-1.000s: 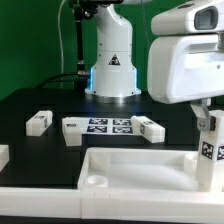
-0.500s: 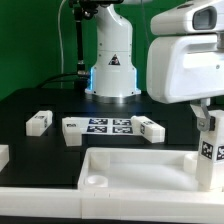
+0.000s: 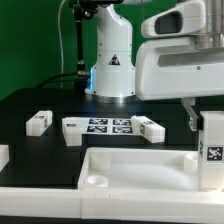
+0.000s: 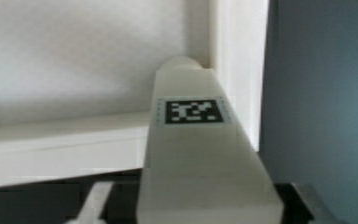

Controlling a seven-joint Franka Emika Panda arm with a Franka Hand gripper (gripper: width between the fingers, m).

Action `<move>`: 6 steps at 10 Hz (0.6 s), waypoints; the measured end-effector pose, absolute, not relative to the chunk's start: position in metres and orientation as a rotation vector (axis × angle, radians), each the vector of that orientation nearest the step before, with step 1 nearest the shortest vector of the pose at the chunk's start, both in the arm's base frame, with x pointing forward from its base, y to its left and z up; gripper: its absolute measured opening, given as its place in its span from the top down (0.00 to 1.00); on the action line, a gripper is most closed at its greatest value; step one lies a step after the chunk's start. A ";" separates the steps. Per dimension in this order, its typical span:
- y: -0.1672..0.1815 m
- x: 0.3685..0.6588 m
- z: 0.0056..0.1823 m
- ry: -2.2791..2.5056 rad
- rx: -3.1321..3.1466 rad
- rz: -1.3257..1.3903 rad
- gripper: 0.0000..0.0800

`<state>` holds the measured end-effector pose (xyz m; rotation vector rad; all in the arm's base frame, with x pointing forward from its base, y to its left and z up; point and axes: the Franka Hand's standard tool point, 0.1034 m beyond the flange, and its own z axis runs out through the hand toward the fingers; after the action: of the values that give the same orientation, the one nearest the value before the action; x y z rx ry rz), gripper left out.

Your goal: Assemble desk

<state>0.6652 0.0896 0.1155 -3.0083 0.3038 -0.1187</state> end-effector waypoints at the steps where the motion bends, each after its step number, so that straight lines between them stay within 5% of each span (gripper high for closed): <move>1: 0.089 0.665 0.115 0.407 -2.992 -0.112 0.64; 6: 0.084 0.665 0.115 1.096 -2.793 -0.058 0.64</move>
Offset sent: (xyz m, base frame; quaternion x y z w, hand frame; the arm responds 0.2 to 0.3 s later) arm -0.0027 0.0006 -0.0040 0.0230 0.0070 0.3129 0.9495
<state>0.6650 0.0843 0.1148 -2.7933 1.0955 -0.0577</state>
